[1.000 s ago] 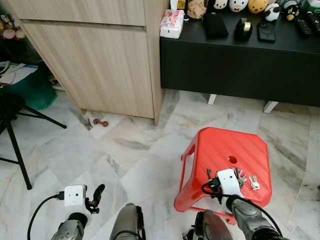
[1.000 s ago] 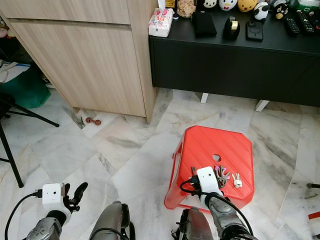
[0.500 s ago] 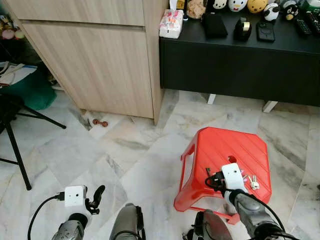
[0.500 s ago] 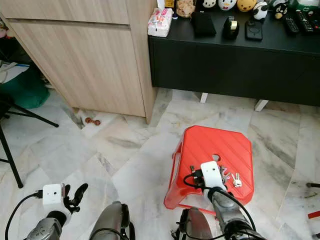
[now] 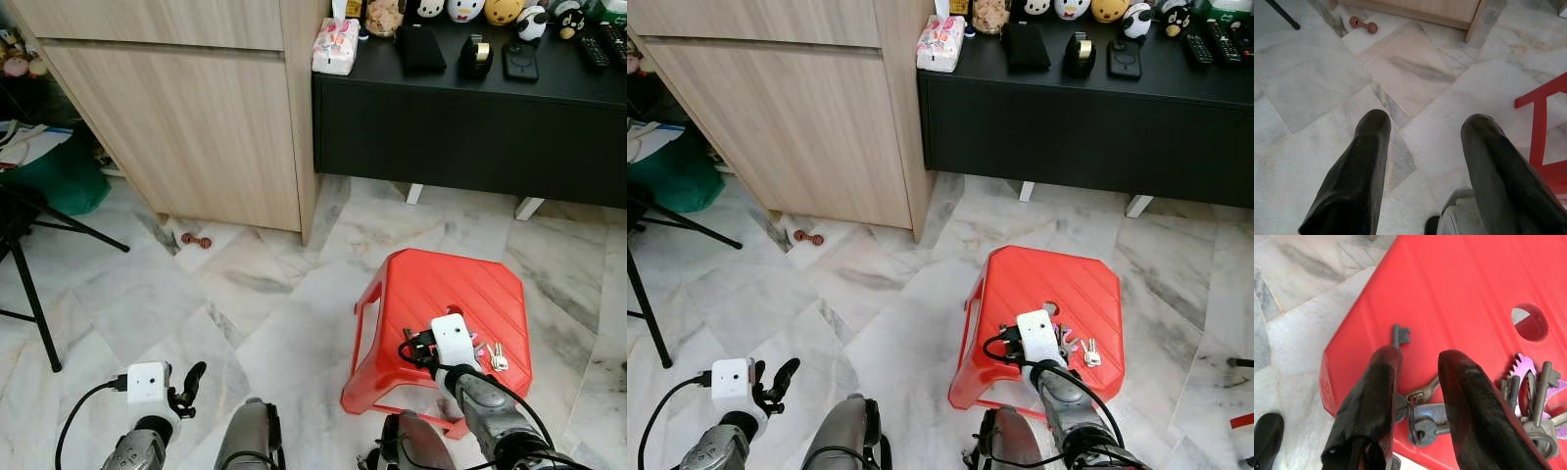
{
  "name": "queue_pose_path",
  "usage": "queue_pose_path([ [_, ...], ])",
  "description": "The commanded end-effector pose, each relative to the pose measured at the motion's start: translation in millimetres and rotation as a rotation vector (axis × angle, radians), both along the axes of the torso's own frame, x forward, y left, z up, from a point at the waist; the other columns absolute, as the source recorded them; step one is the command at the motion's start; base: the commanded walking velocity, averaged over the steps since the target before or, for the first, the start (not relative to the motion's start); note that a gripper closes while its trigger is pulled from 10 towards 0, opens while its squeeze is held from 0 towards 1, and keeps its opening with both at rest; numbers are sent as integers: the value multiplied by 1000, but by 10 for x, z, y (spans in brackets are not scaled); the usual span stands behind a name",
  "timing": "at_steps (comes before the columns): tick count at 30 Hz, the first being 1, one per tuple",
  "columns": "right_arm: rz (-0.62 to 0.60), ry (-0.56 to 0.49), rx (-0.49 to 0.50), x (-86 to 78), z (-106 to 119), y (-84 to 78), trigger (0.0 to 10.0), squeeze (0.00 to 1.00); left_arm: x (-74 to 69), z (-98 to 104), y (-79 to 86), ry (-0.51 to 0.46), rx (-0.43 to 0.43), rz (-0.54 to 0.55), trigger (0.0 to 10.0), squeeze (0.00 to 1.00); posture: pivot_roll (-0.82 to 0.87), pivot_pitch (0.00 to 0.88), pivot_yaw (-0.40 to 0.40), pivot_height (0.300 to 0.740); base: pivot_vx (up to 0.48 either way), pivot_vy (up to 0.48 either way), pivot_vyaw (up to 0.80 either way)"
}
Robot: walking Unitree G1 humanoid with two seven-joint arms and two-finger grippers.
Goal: Hang keys on a hook
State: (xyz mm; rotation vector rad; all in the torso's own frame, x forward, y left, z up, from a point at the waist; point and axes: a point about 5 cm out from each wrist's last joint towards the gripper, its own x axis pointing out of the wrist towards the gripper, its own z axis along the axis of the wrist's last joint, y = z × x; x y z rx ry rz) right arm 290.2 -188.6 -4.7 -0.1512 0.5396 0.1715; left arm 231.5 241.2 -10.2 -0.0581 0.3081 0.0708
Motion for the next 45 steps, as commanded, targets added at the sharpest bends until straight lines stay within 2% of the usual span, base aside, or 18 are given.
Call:
queue_pose_path([
  [1, 17, 7, 1, -50, -41, 16, 10000, 0, -99, -95, 15, 50, -5, 13, 10000, 0, 191, 229, -2, 642, 0, 0, 0],
  [18, 35, -47, 4, -212, -112, -3, 10000, 0, -106, -115, 17, 59, -6, 18, 10000, 0, 175, 228, -3, 642, 0, 0, 0],
  [23, 27, -43, 2, -270, -152, -5, 10000, 0, -95, -111, 9, 57, -8, 17, 10000, 0, 171, 227, -3, 642, 0, 0, 0],
  [28, 16, 3, 5, -372, -246, 5, 10000, 0, -81, -106, 5, 55, -8, 19, 10000, 0, 173, 225, -5, 642, 0, 0, 0],
  [45, -22, 31, -2, -372, -265, -30, 10000, 0, -91, -102, 27, 52, -2, 21, 10000, 0, 174, 228, -2, 642, 0, 0, 0],
])
